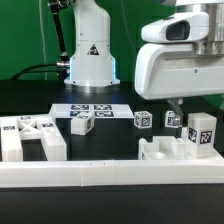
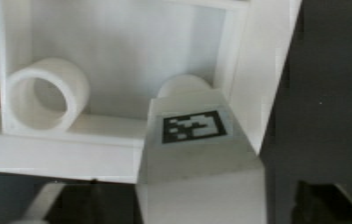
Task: Assemble chair
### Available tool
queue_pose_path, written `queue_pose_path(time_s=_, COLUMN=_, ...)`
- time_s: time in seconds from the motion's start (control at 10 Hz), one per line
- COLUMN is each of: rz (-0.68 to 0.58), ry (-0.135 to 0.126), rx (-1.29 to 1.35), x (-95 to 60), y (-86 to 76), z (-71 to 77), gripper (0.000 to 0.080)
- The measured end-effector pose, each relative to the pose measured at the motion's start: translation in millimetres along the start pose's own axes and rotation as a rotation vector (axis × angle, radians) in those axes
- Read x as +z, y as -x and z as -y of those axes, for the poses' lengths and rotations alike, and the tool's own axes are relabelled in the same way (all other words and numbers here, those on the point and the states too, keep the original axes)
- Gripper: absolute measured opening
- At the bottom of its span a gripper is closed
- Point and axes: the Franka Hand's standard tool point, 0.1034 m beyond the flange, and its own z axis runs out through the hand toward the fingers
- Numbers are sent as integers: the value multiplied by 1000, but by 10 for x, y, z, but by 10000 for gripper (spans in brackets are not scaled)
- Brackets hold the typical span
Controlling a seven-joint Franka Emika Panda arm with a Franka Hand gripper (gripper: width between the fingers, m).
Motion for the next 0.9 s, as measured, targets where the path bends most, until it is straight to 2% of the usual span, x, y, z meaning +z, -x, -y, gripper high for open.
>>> queue_pose_path(time_s=0.1, rz=0, ry=0, rx=16, x=-1, y=-1, z=0, gripper=288)
queue_pose_path(time_s=0.4, rz=0, ry=-1, rx=114, x=0, y=0, z=0, gripper=288)
queue_pose_path(time_s=0.6, rz=1, ry=-9, rx=309, x=3, y=3, z=-25, gripper=288)
queue_pose_path(time_s=0.9, rz=-3, ry=-7, rx=604, x=8, y=4, z=-26, gripper=290)
